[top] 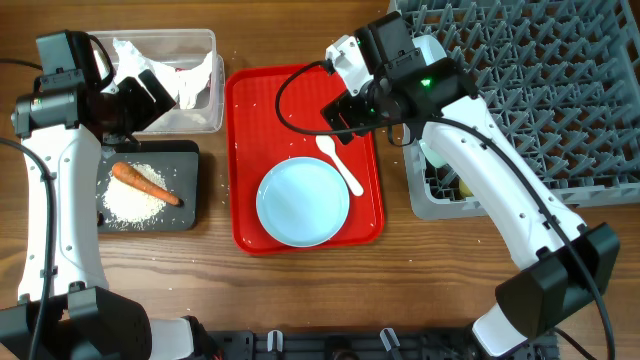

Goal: Sort waste into correct bins and load items into the dishwasher rack
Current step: 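Move the right gripper to the blue plate on the red tray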

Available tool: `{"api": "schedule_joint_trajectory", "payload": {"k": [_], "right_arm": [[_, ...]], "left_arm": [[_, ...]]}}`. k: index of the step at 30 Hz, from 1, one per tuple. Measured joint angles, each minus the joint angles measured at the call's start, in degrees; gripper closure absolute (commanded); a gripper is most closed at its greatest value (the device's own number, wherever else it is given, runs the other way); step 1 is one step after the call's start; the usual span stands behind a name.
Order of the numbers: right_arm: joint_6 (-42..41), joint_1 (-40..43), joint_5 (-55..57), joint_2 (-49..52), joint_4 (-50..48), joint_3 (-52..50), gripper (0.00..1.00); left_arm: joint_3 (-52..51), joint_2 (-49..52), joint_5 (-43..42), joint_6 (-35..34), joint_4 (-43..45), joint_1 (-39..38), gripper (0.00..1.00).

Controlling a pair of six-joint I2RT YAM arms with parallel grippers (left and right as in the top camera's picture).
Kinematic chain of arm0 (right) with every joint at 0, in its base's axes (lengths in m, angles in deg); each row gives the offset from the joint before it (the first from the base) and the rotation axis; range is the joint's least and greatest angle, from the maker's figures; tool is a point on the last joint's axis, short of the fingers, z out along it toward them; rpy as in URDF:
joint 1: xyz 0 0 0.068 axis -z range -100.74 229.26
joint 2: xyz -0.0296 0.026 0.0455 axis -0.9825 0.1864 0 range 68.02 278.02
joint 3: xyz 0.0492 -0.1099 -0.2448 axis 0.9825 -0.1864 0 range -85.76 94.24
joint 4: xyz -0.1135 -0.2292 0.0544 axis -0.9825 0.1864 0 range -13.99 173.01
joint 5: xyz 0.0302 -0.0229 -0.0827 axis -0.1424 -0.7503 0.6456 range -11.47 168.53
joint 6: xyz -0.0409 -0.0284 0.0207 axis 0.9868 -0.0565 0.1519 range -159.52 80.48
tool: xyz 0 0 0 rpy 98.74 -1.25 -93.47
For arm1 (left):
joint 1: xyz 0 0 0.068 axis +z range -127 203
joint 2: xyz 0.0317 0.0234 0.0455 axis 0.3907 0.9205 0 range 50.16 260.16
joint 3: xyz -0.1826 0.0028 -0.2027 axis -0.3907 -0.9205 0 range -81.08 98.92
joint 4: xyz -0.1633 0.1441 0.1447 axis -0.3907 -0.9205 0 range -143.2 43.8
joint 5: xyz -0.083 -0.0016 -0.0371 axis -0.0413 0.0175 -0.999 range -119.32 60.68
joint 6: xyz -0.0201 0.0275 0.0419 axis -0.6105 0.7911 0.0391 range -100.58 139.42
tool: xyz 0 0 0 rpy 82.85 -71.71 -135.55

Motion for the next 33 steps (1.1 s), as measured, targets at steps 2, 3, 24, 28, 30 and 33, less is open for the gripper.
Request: {"api": "schedule_joint_trajectory", "payload": {"k": [2,3,24,28,30,33], "right_arm": [[-2.4,0.0,-0.6,-0.3,-0.3,0.0,0.0],[-3.7,0.0,-0.9,-0.8,-0.4,0.1,0.0],[-18.4,0.0,-15.1,1.9,1.6,-13.7,0.33],[-23.4,-0.9,-14.1,2.1,-1.7,-21.8,0.43],[-25.6,-2.0,-12.5,2.1,-4.3,-25.0,0.48],[-28.1,-3.7,-10.1,2.1,-9.6,-29.7,0.57]], "left_arm": [[0.0,0.0,0.0,0.0,0.0,0.0,0.0],[0.0,0.0,0.0,0.0,0.0,0.0,0.0],[0.0,0.0,0.0,0.0,0.0,0.0,0.0],[0.0,0.0,0.0,0.0,0.0,0.0,0.0],[0.0,0.0,0.0,0.0,0.0,0.0,0.0],[0.0,0.0,0.0,0.0,0.0,0.0,0.0]]}}
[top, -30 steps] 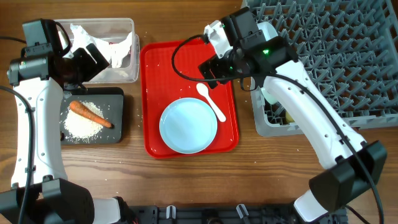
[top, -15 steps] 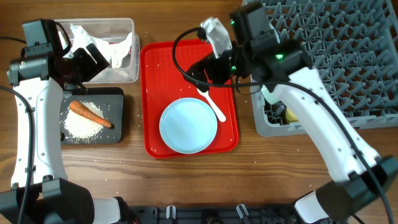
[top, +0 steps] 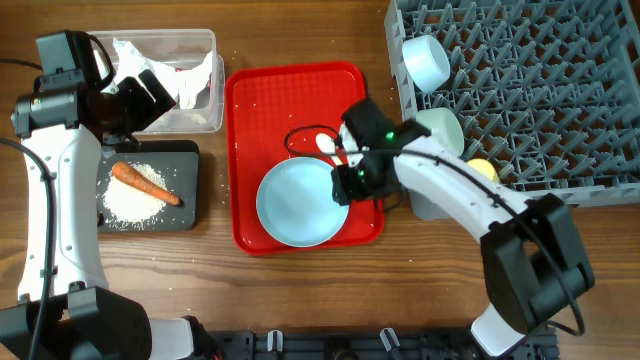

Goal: Sort waste into correct bins and load items into the dishwasher rack
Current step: 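Move the right gripper to the blue plate on the red tray, then grasp the light blue plate rim with the right gripper and lift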

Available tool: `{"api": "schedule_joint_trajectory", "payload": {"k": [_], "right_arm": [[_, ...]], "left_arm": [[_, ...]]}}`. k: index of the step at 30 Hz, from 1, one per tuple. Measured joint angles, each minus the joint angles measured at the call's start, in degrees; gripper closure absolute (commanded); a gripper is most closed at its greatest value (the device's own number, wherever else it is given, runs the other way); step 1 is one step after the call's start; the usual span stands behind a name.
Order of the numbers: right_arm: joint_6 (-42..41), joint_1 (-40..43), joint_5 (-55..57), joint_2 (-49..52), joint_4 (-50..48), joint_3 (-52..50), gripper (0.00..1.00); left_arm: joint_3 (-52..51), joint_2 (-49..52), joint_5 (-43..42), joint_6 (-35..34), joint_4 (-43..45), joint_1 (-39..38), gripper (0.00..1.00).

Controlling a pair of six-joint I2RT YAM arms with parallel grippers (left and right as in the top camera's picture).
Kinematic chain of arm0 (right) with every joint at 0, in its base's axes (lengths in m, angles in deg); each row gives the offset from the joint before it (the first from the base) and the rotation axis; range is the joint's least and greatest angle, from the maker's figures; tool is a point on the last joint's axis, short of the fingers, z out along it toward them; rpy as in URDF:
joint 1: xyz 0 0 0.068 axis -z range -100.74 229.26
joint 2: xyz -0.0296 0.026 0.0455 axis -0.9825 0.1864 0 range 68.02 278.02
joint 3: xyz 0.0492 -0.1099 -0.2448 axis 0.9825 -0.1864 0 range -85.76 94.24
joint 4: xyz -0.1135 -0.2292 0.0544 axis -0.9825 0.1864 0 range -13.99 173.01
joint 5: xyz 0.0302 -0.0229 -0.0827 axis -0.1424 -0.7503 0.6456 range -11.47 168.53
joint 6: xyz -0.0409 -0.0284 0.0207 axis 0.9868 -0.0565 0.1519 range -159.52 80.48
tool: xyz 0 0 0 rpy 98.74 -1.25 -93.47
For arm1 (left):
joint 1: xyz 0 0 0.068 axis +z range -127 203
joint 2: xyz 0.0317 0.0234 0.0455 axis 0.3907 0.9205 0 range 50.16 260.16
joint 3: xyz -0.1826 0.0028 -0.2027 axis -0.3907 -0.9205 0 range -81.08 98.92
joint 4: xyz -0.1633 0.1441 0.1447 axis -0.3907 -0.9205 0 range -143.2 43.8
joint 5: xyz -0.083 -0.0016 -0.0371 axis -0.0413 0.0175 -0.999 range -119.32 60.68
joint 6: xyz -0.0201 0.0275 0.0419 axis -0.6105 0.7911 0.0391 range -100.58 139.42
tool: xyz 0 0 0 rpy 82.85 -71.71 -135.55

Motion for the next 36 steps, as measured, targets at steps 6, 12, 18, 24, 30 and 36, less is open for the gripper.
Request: {"api": "schedule_joint_trajectory", "payload": {"k": [6,12,18,24,30,36], "right_arm": [[-4.3,-1.2,3.6,0.1,-3.9,-4.5,0.67],[-6.1,-1.2,5.8,0.1,-7.0,-5.2,0.74],[-6.2,-1.2,6.6,1.6,-7.6,-5.2,0.81],[-6.5,-1.2,6.6,1.6,-8.0,-5.4,0.91],[-7.2,-1.2,6.4,1.6,-10.0,-6.0,0.96],[-6.2,-0.1,6.5,1.6,-4.6,-2.8,0.96]], "left_arm": [[0.0,0.0,0.0,0.0,0.0,0.0,0.0],[0.0,0.0,0.0,0.0,0.0,0.0,0.0],[0.0,0.0,0.0,0.0,0.0,0.0,0.0],[0.0,0.0,0.0,0.0,0.0,0.0,0.0],[0.0,0.0,0.0,0.0,0.0,0.0,0.0],[0.0,0.0,0.0,0.0,0.0,0.0,0.0]]}}
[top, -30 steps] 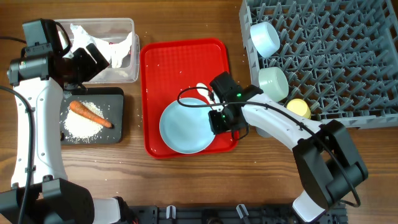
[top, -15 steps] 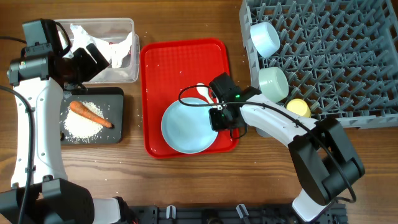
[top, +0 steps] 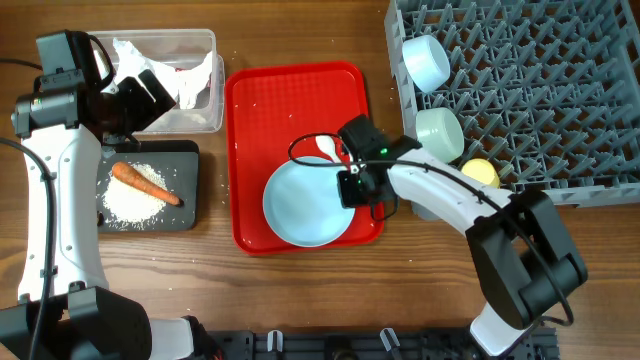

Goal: Sort waste into correct bins and load items into the dishwasher rack
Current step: 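Grasp the light blue plate rim with the right gripper and lift, then lower the light blue plate upright into the dish rack and release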

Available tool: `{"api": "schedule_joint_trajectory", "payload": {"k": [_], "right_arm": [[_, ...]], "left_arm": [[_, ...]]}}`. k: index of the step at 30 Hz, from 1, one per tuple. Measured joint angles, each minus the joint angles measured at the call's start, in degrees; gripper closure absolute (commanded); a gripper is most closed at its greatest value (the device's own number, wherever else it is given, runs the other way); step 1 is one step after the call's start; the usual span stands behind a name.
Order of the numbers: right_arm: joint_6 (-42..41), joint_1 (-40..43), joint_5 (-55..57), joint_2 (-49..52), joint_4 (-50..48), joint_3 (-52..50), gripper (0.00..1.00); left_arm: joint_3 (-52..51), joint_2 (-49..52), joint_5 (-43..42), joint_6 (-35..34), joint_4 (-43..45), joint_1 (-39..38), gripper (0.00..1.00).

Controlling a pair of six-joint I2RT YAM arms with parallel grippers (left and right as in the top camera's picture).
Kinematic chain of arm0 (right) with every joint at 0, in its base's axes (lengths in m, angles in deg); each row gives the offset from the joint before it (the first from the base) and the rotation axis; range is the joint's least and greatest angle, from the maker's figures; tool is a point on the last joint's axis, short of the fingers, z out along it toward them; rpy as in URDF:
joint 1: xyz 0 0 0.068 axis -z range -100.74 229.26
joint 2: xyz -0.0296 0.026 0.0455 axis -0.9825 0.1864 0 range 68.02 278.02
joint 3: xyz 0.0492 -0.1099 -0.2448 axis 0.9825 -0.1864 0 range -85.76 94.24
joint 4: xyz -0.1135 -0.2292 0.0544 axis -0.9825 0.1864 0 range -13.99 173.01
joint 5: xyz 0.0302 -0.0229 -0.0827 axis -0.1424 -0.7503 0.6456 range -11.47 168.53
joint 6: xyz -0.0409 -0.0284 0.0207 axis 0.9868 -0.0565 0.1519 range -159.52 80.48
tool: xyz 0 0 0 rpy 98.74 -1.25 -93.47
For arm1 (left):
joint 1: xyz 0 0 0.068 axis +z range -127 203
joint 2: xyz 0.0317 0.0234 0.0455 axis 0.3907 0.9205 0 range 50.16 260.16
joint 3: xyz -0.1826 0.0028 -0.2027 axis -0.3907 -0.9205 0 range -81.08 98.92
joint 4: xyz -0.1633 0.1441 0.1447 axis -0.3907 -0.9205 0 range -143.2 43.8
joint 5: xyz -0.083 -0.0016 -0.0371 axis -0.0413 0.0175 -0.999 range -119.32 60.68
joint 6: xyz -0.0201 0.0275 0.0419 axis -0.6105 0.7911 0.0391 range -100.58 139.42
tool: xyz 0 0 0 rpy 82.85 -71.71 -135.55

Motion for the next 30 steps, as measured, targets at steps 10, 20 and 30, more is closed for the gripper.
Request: {"api": "schedule_joint_trajectory", "payload": {"k": [10,20,30], "right_arm": [[3.0,2.6,9.9,-10.5,6.0,14.9,0.96],[13.8,10.9,39.3,-27.7,-4.3,17.2,0.96],[45.7,27.1,46.1,-26.0,-25.0,17.6,0.95]], "left_arm": [[0.0,0.0,0.0,0.0,0.0,0.0,0.0],[0.0,0.0,0.0,0.0,0.0,0.0,0.0],[0.0,0.0,0.0,0.0,0.0,0.0,0.0]]}}
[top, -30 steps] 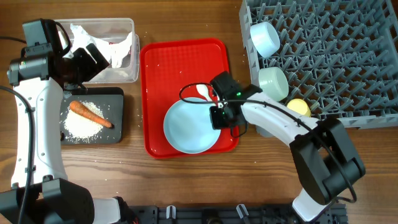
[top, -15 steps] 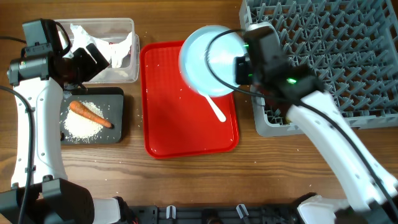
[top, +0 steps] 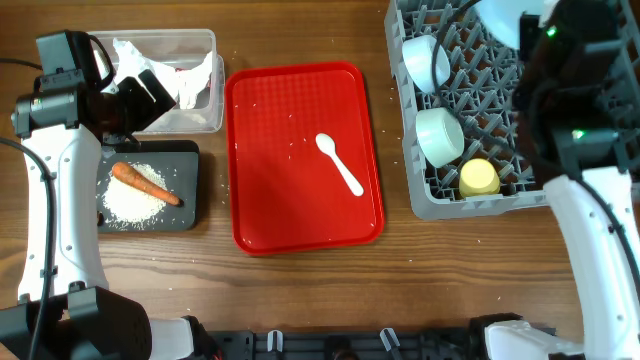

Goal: Sort waste into correct bins and load items into the dishwasher rack
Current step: 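Lower the light blue plate upright into the dish rack and release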

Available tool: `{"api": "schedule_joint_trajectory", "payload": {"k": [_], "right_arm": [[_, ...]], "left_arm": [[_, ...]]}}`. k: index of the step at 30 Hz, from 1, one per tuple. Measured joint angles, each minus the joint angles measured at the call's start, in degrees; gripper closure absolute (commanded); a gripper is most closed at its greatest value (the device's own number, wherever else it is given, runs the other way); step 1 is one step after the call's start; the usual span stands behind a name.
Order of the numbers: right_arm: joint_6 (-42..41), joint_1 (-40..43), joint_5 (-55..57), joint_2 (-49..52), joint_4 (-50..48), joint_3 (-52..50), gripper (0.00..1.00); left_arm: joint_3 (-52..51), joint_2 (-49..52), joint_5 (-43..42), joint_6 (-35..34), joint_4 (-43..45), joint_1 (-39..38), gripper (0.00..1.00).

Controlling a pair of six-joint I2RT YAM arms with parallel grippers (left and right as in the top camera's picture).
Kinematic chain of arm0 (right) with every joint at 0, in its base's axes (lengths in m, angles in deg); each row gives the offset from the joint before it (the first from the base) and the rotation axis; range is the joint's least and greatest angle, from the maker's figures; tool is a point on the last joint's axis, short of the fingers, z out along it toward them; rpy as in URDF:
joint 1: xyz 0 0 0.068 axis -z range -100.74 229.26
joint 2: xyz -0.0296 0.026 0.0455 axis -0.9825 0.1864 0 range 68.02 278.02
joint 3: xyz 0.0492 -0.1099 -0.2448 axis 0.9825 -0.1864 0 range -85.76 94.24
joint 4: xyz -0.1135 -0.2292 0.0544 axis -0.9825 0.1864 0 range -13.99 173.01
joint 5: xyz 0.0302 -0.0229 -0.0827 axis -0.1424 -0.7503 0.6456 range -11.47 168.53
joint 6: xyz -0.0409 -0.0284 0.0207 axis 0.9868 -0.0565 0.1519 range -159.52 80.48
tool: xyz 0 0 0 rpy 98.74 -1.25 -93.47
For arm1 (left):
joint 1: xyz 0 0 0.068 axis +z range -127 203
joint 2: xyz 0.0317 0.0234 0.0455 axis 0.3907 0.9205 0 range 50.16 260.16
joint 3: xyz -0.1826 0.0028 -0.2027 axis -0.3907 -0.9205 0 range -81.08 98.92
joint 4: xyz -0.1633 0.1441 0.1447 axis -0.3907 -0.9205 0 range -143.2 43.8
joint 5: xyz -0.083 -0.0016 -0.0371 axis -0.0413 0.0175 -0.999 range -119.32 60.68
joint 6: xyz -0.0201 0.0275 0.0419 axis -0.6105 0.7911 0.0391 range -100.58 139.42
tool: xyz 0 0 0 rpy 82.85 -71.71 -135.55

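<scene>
The red tray (top: pixel 290 215) now carries only a white spoon (top: pixel 340 163). A light blue plate (top: pixel 500 17) shows at the top edge above the grey dishwasher rack (top: pixel 612 40). My right gripper (top: pixel 528 35) is up there on the plate's rim, its fingers mostly hidden under the wrist. In the rack sit a light blue bowl (top: pixel 425 60), a pale green bowl (top: pixel 438 137) and a yellow cup (top: pixel 479 178). My left gripper (top: pixel 148 98) hangs over the near edge of the clear bin (top: pixel 205 115); its fingers cannot be made out.
A black tray (top: pixel 185 150) at the left holds a carrot (top: pixel 143 183) on a heap of rice (top: pixel 128 205). Crumpled white paper (top: pixel 190 72) lies in the clear bin. The right arm's link runs down the table's right side.
The right gripper has gone from the plate's right rim on the red tray to high over the rack's far side, and the plate is up there with it. The left arm is unmoved.
The right gripper was first above the tray's far end, near the spoon. Then it was low at the plate's right edge, and the plate had shifted slightly right. Now the plate is off the tray, over the rack. The left arm stayed by the bin throughout.
</scene>
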Motion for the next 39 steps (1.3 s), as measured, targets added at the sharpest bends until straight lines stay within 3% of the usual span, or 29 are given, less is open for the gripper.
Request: {"api": "schedule_joint_trajectory", "payload": {"k": [8,14,15,18,20,22,29,39], "right_arm": [[10.4,5.0,-3.5,14.2,-0.5,0.0,0.96],[12.4,5.0,-5.9,21.6,-0.6,0.0,0.95],[12.3,5.0,-6.0,22.1,-0.9,0.0,0.9],[12.2,5.0,-8.0,22.1,-0.9,0.0,0.5],[12.0,4.9,-10.2,22.1,0.7,0.0,0.36],[11.1,4.9,-11.8,22.1,1.8,0.0,0.3],[6.7,4.9,-12.7,21.9,4.2,0.0,0.32],[1.1,4.8,-15.0,21.6,12.8,0.2,0.55]], "left_arm": [[0.0,0.0,0.0,0.0,0.0,0.0,0.0],[0.0,0.0,0.0,0.0,0.0,0.0,0.0],[0.0,0.0,0.0,0.0,0.0,0.0,0.0],[0.0,0.0,0.0,0.0,0.0,0.0,0.0],[0.0,0.0,0.0,0.0,0.0,0.0,0.0],[0.0,0.0,0.0,0.0,0.0,0.0,0.0],[0.0,0.0,0.0,0.0,0.0,0.0,0.0],[0.0,0.0,0.0,0.0,0.0,0.0,0.0]]}}
